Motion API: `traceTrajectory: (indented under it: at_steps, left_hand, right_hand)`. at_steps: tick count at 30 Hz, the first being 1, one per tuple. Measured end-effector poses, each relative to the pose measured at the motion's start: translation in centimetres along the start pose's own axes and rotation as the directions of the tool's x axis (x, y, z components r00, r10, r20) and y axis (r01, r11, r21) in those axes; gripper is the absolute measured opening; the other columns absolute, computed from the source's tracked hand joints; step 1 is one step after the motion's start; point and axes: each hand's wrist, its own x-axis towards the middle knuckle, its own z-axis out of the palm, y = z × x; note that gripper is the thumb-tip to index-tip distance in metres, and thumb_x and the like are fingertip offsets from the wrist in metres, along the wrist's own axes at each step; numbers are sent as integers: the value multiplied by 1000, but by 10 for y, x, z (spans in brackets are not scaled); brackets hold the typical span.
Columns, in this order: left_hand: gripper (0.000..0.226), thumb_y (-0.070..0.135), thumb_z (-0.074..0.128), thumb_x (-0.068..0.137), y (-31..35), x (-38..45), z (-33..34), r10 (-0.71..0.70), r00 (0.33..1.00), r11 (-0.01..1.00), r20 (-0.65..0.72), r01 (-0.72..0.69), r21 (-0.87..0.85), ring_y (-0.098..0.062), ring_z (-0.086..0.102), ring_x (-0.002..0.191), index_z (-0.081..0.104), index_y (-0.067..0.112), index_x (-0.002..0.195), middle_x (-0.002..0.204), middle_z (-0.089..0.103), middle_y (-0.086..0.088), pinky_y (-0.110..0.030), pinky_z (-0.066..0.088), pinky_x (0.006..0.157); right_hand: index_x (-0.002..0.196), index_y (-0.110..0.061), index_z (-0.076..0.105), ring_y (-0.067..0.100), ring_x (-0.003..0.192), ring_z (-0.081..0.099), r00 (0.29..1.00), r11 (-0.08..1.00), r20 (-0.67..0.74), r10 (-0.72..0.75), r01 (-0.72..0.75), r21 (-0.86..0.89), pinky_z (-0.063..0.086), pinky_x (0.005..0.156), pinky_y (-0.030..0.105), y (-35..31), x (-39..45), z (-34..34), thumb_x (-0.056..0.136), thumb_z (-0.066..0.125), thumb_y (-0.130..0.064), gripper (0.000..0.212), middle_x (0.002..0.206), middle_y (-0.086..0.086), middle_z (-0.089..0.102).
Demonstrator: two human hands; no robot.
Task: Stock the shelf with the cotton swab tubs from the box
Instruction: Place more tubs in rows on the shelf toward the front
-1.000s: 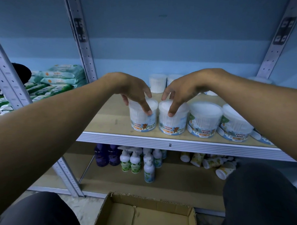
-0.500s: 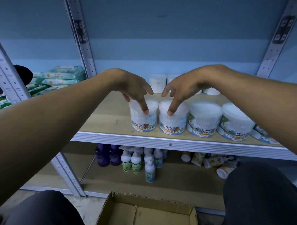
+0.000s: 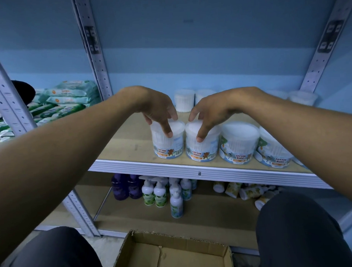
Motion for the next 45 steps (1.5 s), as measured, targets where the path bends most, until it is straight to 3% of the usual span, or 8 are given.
traceTrajectory:
  at_steps: [5,9,11,18,22,26,38,45]
  left_hand:
    - [65,38,83,76,-2,3,-1,12,1000,1000,-18,-12,12,-6,57,75,58,30,135,117,54,12,-25,50,84]
    - [66,40,84,73,-7,6,-1,21,1000,1000,-22,-20,10,-14,58,98,59,32,134,120,53,13,-22,46,83]
    - [63,40,85,72,-10,8,-2,27,999,1000,-17,-27,-7,-12,59,97,61,34,131,115,54,15,-20,47,79]
    - [34,45,74,83,-9,32,-11,32,996,994,-79,-40,-102,-11,62,101,69,30,112,117,64,8,-32,59,84]
    - [34,49,64,89,25,56,-17,69,983,997,-172,-64,36,-14,70,82,63,36,120,117,63,14,-32,52,90]
    - [42,53,63,87,73,84,-19,150,965,988,-215,-140,59,-11,57,112,59,40,126,124,60,18,-31,45,101]
    - [58,47,70,84,204,186,-4,375,897,926,-233,-376,41,-11,54,110,53,32,136,134,56,13,-29,44,101]
    - [59,42,69,87,250,247,-11,456,851,889,-261,-450,84,-16,46,131,50,26,141,142,51,4,-27,37,105]
  right_hand:
    - [145,-39,44,19,134,47,999,998,-37,-8,6,-68,40,110,40,3,0,6,69,79,-64,87,149,-10,47]
    - [149,-41,37,18,140,41,998,999,-55,-29,27,-41,36,114,41,13,-1,10,65,68,-81,98,155,-12,40]
    - [151,-40,35,17,144,36,995,999,-100,-28,30,17,31,117,41,23,-8,10,64,55,-91,103,158,-13,35]
    - [146,-32,46,20,139,42,976,997,-204,72,-65,37,32,114,37,109,-28,6,89,39,-78,73,153,-6,45]
    - [146,-30,46,22,138,43,969,984,-169,179,-179,17,34,113,34,168,-42,16,94,40,-70,66,153,0,46]
    - [147,-32,44,22,138,42,952,960,-133,277,-269,72,33,113,32,215,-57,26,94,39,-70,66,154,0,43]
    - [149,-34,41,21,138,41,898,899,-122,423,-398,185,33,109,32,291,-55,38,91,43,-72,69,154,1,41]
    - [157,-29,27,26,148,28,858,863,-149,492,-457,217,25,116,35,331,-28,34,95,39,-68,74,165,5,21]
